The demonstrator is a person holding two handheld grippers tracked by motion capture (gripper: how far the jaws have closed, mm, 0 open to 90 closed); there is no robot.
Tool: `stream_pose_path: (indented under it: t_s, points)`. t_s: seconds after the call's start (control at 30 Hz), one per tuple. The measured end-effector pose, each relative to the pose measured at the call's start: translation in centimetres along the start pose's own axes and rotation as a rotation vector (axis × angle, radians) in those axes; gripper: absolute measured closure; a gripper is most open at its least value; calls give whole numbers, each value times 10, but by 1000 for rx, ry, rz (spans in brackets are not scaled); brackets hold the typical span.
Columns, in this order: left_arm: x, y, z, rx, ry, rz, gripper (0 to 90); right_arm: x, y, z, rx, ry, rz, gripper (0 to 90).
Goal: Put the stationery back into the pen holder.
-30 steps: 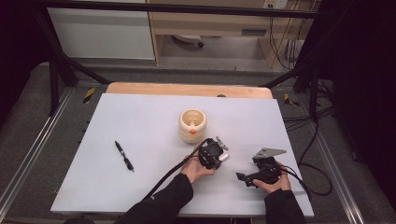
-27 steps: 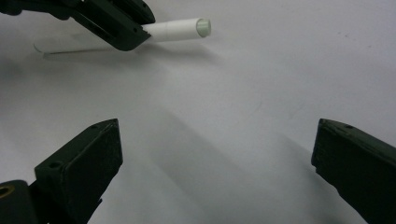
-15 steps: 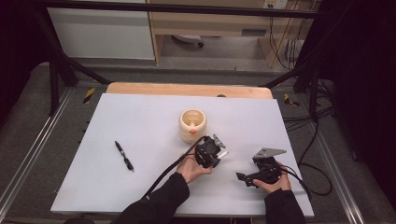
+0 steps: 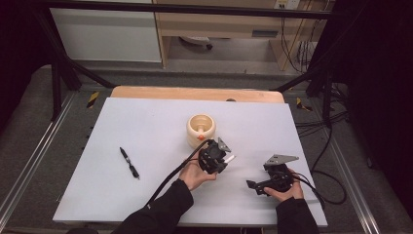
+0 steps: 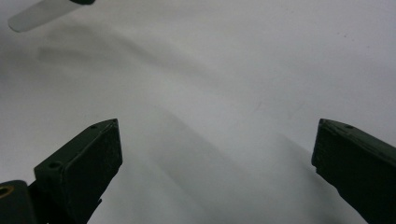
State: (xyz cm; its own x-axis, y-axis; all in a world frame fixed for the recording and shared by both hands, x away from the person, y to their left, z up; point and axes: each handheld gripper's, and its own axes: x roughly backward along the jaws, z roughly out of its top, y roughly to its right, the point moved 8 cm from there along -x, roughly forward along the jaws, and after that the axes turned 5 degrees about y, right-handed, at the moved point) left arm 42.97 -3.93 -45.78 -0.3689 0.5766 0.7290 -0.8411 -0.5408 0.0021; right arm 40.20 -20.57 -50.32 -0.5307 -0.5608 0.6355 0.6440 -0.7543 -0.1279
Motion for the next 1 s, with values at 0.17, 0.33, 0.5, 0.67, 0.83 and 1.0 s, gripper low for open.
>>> stream_pose_path:
  t_s: [0.17, 0.33, 0.5, 0.67, 0.83, 1.0]
  points:
    - [12, -5, 2, 13, 38, 12, 788, 0, 0, 0, -2, 2, 1, 22]
    - [26, -12, 4, 27, 81, 22, 787, 1, 0, 1, 2, 4, 3, 14]
    - [41, -22, 5, 45, 117, 39, 787, 1, 0, 1, 3, 6, 0, 9]
    - [55, -32, 8, 66, 156, 56, 787, 2, -1, 1, 6, 7, 3, 9]
    - [65, -40, 11, 81, 190, 71, 787, 2, 0, 1, 7, 10, 3, 9]
    - [76, -48, 16, 97, 229, 84, 787, 2, -1, 0, 10, 8, 3, 9]
